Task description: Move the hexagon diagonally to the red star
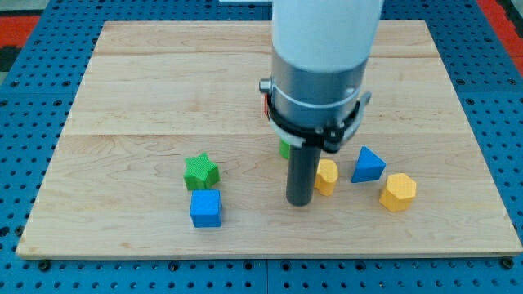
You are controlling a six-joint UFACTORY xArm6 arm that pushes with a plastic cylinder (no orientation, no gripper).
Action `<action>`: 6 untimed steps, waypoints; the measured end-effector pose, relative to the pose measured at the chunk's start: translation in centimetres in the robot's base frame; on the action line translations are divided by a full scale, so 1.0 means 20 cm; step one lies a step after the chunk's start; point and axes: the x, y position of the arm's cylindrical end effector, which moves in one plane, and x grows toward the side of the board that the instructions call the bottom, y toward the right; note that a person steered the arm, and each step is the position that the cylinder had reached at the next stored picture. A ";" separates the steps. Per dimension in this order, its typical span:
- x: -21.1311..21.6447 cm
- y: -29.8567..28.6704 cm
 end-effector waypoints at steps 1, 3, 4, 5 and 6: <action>0.09 0.40; -0.08 0.67; -0.18 0.70; -0.33 0.73; -0.43 0.82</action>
